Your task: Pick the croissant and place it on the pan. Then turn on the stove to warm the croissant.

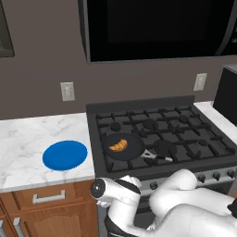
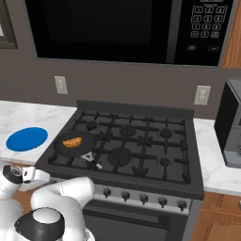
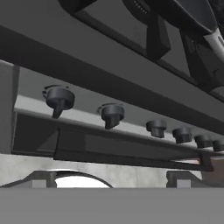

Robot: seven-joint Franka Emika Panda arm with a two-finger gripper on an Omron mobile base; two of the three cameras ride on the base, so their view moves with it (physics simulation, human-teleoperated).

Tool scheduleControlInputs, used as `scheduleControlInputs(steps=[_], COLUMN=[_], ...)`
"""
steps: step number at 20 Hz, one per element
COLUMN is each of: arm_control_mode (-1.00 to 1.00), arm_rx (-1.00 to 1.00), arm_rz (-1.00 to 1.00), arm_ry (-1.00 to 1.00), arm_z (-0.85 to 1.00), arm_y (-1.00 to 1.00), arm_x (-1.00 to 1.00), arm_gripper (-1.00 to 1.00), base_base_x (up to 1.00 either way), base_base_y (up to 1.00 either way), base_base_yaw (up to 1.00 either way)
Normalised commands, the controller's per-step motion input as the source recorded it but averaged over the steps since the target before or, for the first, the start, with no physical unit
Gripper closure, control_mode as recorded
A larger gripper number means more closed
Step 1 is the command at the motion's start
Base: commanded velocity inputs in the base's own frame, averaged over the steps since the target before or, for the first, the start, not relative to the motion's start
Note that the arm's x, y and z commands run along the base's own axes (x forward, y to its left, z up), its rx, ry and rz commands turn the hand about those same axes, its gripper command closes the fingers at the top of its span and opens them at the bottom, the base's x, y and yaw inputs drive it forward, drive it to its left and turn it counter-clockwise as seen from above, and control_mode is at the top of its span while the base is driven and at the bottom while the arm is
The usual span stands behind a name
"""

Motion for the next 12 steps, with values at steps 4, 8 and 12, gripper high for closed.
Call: scheduleControlInputs(steps=[4,8,12], arm_control_mode=[-1.0,-1.0,-1.0], arm_rx=[-0.09,-0.09,-0.09], arm_rz=[-0.07,-0.05,-0.03], arm_ry=[0.05,0.02,0.0], arm_z=[-0.22,-0.14,-0.13], arm_y=[0.01,0.04,0.17], arm_x=[0.23,0.24,0.19], arm_gripper=[-1.0,-1.0,-1.0], base_base_x=[0.0,0.0,0.0], base_base_y=[0.0,0.0,0.0], base_base_yaw=[0.0,0.0,0.0])
